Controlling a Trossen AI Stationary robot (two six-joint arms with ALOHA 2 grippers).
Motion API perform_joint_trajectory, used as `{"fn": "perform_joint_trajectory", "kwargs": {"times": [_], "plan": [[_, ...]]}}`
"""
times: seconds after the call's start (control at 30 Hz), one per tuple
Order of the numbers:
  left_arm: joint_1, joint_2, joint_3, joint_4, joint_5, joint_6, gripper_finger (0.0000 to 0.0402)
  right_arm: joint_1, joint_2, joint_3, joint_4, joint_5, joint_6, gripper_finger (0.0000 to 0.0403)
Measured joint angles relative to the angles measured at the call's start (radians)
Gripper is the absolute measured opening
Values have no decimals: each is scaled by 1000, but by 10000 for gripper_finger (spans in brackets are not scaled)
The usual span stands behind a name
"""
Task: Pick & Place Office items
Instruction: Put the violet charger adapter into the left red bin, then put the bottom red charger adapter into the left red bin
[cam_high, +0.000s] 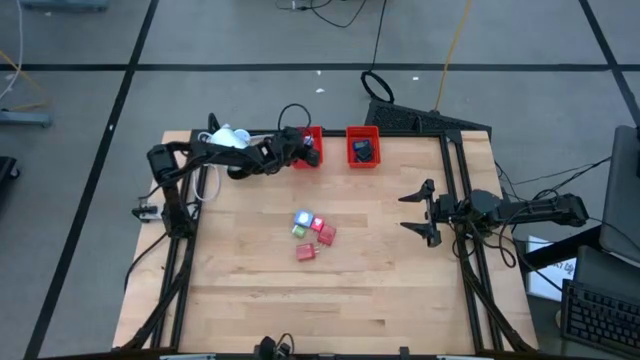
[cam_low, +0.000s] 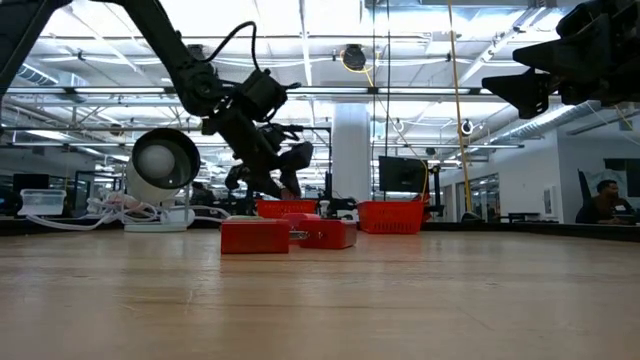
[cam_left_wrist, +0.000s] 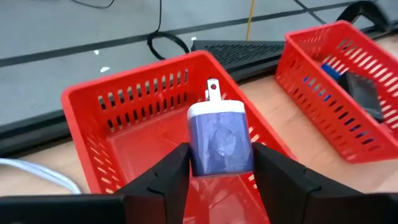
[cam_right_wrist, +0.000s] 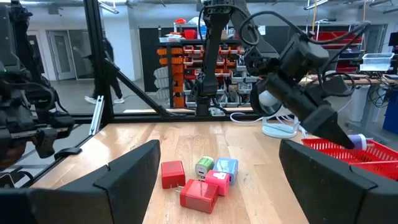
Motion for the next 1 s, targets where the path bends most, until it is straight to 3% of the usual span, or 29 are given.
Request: {"fn": "perform_joint_trajectory", "kwargs": {"times": [0.13,0.5,0.8,1.0], "plan": [[0,11,0,1,0,-1,168,0,0,0,0,0,0,320],[-9,11,0,2,0,0,74,0,0,0,0,0,0,320],[-10,11,0,3,0,15,33,0,0,0,0,0,0,320],[-12,-3,0,23,147,56,17,0,0,0,0,0,0,320]]}}
